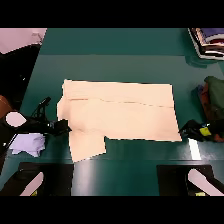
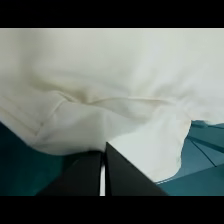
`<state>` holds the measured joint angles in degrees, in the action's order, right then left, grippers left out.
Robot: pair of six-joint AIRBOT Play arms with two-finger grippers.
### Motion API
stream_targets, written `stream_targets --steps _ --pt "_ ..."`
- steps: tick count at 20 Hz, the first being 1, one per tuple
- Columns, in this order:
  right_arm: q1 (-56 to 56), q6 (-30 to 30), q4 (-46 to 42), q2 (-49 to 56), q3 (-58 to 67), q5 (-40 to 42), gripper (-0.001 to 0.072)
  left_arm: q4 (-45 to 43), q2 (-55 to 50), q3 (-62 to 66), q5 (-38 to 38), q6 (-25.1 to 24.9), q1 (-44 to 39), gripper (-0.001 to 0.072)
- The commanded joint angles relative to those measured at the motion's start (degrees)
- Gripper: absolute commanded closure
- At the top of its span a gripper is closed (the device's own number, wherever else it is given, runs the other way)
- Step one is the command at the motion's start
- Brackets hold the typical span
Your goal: Fold the shirts.
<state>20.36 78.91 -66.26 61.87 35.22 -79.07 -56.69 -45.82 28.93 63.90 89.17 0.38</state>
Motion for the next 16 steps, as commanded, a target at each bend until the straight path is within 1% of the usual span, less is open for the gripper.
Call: stream_targets --steps 1,2,3,6,7,8,9,12,14,16 --pt "0.42 -1.70 5.14 3.72 -4.22 2.36 0.0232 -0.13 0.07 0.96 0.63 -1.14 0.02 0.0686" --pt "-0.90 -1.68 5.16 4.31 -4.13 3.08 0.0234 -0.13 0.07 0.96 0.61 -1.14 0.02 0.0686" --pt "-2.16 -1.68 5.18 4.46 -4.13 3.69 0.0274 -0.15 0.07 0.96 0.61 -1.14 0.02 0.0686" --pt "-5.57 -1.68 4.55 2.86 -4.13 3.89 0.0528 -1.22 0.07 0.96 2.82 -1.14 0.02 0.0686" --pt "-6.29 -1.68 4.04 1.57 -4.13 3.54 0.0635 -3.13 0.07 1.05 5.31 -1.11 0.02 0.0686" --pt "-6.86 -1.70 2.93 -0.11 -4.13 2.75 0.0694 -5.38 0.20 1.40 7.93 -1.11 0.02 0.0687" --pt "-7.15 -1.70 1.33 -1.97 -4.13 1.64 0.0694 -7.76 1.64 1.68 10.12 -0.87 0.02 0.0688" --pt "-6.19 -1.68 -5.03 -9.49 -4.13 -5.29 0.0694 -12.26 11.10 1.66 16.76 2.71 0.02 0.0688" --pt "-4.50 -1.68 -7.54 -15.02 -4.13 -9.14 0.0694 -11.69 17.57 1.68 22.53 4.96 0.02 0.0687" --pt "-2.29 -0.35 -6.97 -20.04 -4.11 -9.99 0.0694 -10.38 20.79 3.10 24.70 5.40 0.02 0.0688"
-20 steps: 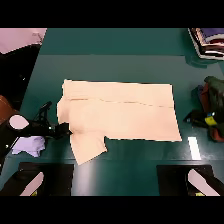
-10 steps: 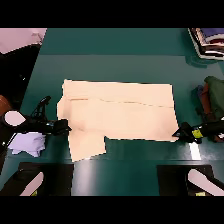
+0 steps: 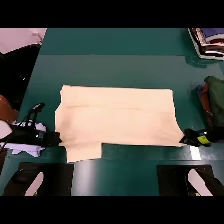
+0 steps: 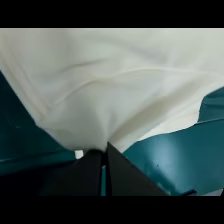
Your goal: Fold the shirts.
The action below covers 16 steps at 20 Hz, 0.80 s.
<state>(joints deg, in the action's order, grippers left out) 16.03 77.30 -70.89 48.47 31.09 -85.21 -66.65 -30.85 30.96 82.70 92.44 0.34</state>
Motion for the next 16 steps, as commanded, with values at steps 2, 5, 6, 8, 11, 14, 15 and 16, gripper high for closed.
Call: stream_targets --steps 2,5,6,8,11,14,15,16 --pt "2.60 1.97 -1.57 -9.25 0.17 -3.72 0.0695 -0.46 5.03 4.13 5.11 2.03 0.07 0.0688" --pt "-0.72 2.75 -0.57 -7.28 3.78 -0.13 0.0695 -0.50 -0.52 7.26 -2.29 0.24 0.07 0.0688" --pt "-2.86 3.26 -0.57 -4.92 6.12 1.77 0.0695 -0.55 -3.65 8.07 -5.33 -1.51 0.07 0.0687" --pt "-7.17 3.30 -0.57 1.44 11.08 5.09 0.0695 -0.66 -10.45 10.10 -11.58 -5.03 0.07 0.0687" --pt "-11.45 4.09 -0.04 13.03 19.37 9.44 0.0694 -0.66 -22.43 16.02 -19.21 -9.79 0.07 0.0686" --pt "-13.55 4.07 3.98 22.86 27.04 10.45 0.0694 -0.68 -32.70 22.27 -24.96 -12.63 0.07 0.0686" --pt "-14.19 4.07 4.00 25.57 29.35 10.91 0.0694 -0.68 -35.45 23.91 -27.30 -13.07 0.07 0.0686" --pt "-14.78 4.07 3.96 28.22 31.67 11.61 0.0694 -0.70 -37.68 25.22 -29.57 -13.09 0.07 0.0685"
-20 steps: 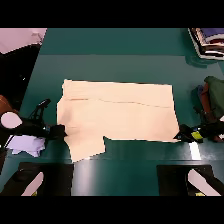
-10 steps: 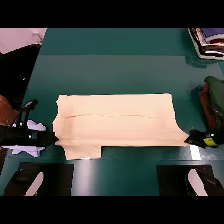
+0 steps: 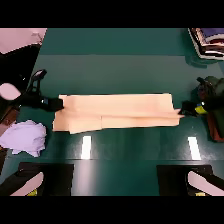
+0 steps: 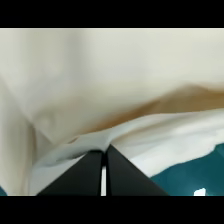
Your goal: Fold the shirts.
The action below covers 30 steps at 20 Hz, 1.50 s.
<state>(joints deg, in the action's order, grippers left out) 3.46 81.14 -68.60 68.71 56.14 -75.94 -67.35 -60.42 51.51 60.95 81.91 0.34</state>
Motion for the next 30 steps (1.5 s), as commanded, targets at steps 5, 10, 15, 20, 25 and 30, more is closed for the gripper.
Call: stream_targets --steps 5,10,15,20,25,30 --pt "-2.45 0.22 5.40 16.55 14.08 3.08 0.0692 0.07 -13.49 6.29 -15.19 -2.84 0.07 0.0684" --pt "-0.46 -1.60 6.16 17.33 18.18 1.75 0.0311 0.33 -13.46 10.23 -10.27 -2.43 0.07 0.0166" --pt "8.07 -4.74 6.54 16.06 16.46 -7.04 0.0252 4.35 -13.44 14.53 -1.31 -3.15 0.04 0.0578" --pt "12.33 -10.14 17.86 19.74 5.84 -3.23 0.0184 9.53 -13.51 14.47 -1.70 -4.79 -4.31 0.0676" --pt "6.88 -11.23 22.40 25.22 4.31 0.28 0.0211 9.60 -14.27 14.51 -9.88 -0.68 -11.80 0.0685" --pt "2.32 -12.11 22.43 25.24 10.64 0.07 0.0694 13.55 -20.72 16.24 -11.52 0.59 -16.94 0.0685"
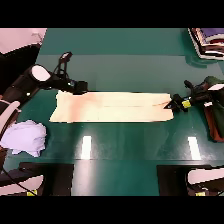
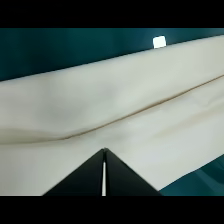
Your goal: Fold the shirts.
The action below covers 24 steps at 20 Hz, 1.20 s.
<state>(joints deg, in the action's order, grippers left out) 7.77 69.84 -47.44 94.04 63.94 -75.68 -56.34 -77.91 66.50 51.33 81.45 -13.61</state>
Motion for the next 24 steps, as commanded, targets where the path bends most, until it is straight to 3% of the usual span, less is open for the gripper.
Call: stream_targets --steps 1,9,15,22,24 --pt "-1.95 -0.81 1.36 -1.49 4.83 -1.07 0.0694 2.84 -5.14 2.91 -2.05 1.07 -4.07 0.0685" --pt "-7.69 6.40 1.46 -13.57 23.54 -5.14 0.0694 3.04 -22.58 18.43 -1.95 3.06 -14.25 0.0686" --pt "-17.42 8.20 6.73 -12.72 34.45 -6.88 0.0694 4.57 -29.92 24.83 -1.68 4.09 -18.08 0.0685" --pt "-26.36 8.13 11.10 -8.28 41.35 -5.62 0.0694 4.63 -31.19 25.11 -2.45 3.89 -18.10 0.0686" --pt "-28.37 8.09 11.87 -7.06 42.47 -4.66 0.0694 2.43 -30.58 26.60 0.68 3.61 -16.63 0.0686"
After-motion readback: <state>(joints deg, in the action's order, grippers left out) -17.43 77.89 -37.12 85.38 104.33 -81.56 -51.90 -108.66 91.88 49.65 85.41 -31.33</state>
